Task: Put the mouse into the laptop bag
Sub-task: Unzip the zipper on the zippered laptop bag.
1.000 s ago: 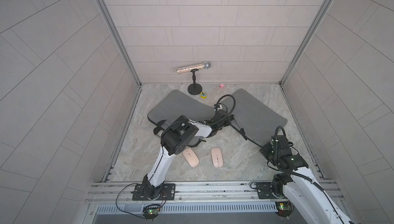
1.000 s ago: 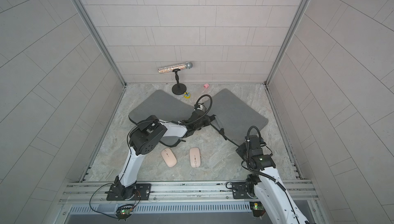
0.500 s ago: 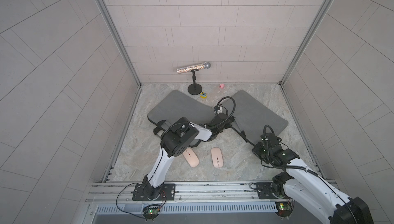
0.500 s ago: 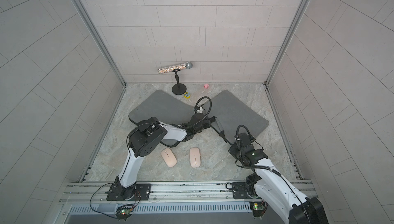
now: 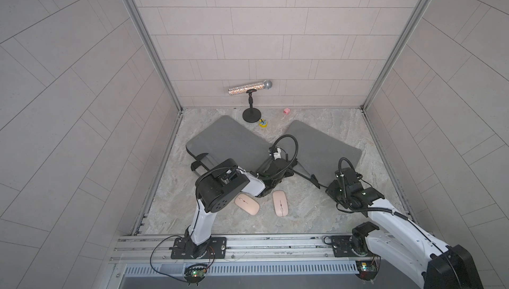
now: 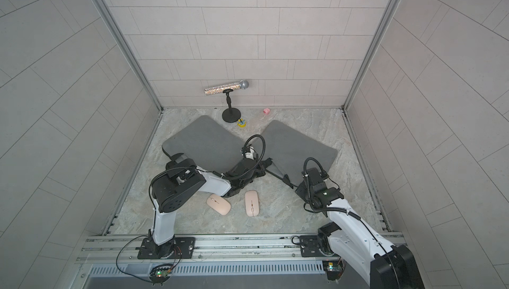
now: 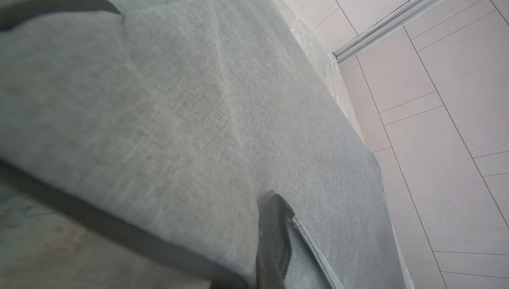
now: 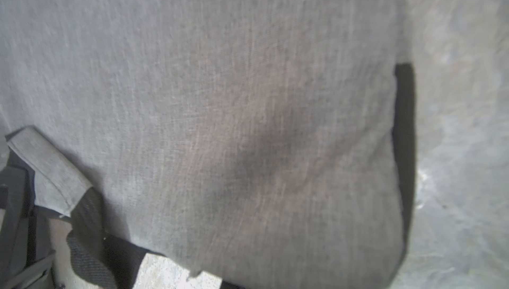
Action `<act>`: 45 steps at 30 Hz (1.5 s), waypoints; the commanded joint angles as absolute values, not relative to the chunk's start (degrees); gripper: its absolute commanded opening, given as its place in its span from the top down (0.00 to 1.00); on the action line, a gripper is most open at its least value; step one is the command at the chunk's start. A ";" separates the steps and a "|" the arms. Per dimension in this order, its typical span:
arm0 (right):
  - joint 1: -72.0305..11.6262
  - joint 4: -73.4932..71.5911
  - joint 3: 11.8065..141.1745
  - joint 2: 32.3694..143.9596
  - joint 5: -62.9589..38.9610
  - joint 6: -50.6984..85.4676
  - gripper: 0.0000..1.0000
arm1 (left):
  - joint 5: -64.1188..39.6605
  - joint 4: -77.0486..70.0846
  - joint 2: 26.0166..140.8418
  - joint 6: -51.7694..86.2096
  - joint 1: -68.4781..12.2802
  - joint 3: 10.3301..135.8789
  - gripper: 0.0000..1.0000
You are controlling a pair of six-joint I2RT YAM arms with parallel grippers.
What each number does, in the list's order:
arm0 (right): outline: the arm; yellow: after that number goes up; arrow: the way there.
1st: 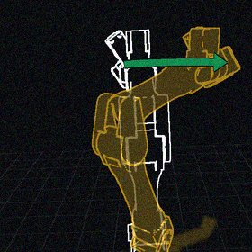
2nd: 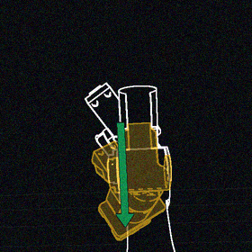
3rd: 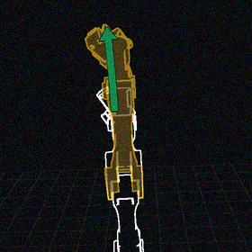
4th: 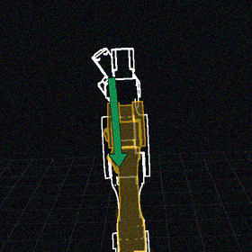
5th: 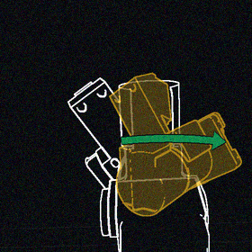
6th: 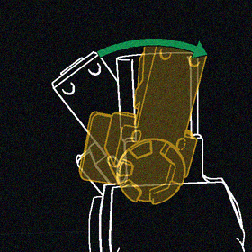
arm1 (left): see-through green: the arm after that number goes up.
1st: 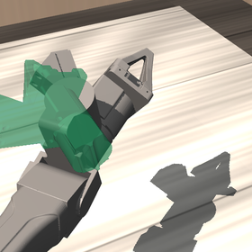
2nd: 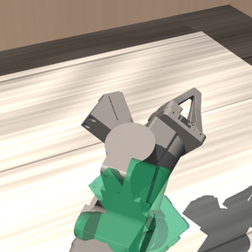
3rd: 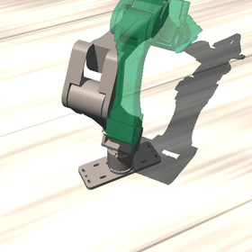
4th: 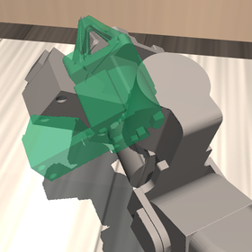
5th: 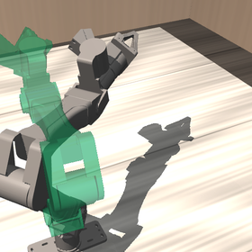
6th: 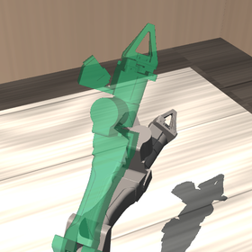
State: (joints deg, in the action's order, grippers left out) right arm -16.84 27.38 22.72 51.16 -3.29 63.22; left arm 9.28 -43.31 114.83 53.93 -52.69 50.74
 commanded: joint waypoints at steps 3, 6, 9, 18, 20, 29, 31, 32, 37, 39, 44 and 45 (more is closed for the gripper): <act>-10.38 27.59 24.75 53.61 0.00 58.05 1.00 | 11.02 -44.96 110.88 51.97 -56.08 49.45 0.54; -0.97 27.60 23.75 55.16 -3.90 54.12 1.00 | 11.08 -45.17 109.36 51.42 -54.68 47.45 0.37; 5.48 27.74 23.88 56.05 -5.92 51.00 1.00 | 8.56 -41.39 108.11 51.73 -51.32 47.63 0.30; 9.67 27.16 24.80 59.13 -7.56 48.39 1.00 | -0.63 -33.66 112.79 51.70 -43.77 53.88 0.21; 9.75 27.16 25.23 59.50 -7.99 47.61 1.00 | -0.33 -33.44 114.49 52.04 -43.77 54.71 0.20; 9.76 24.88 24.66 57.70 -12.05 46.77 1.00 | -4.93 -35.39 121.22 53.53 -43.93 60.99 0.47; 9.67 22.08 23.51 57.71 -15.18 46.37 1.00 | -5.44 -37.20 121.47 54.37 -44.12 60.60 0.72; 9.17 19.82 22.62 57.83 -17.98 46.32 1.00 | -5.29 -37.89 121.34 54.62 -44.37 60.26 0.80; -2.36 12.85 22.04 58.20 -19.14 49.82 1.00 | -4.33 -37.26 120.65 54.23 -46.70 60.82 0.93; -7.89 12.83 23.46 58.34 -16.15 50.67 1.00 | -3.57 -37.11 120.38 54.14 -47.79 60.95 0.94; -15.27 11.45 26.55 60.19 -12.69 51.62 1.00 | -0.75 -38.06 118.26 54.31 -51.42 57.62 0.96; -15.38 11.43 26.72 60.91 -12.49 51.64 1.00 | 0.49 -38.87 117.25 54.32 -52.36 56.11 0.96</act>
State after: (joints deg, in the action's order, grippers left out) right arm -14.02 14.61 24.77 60.01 -13.47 50.43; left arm 1.08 -38.35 119.90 54.98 -48.73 58.72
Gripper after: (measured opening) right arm 0.043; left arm 0.130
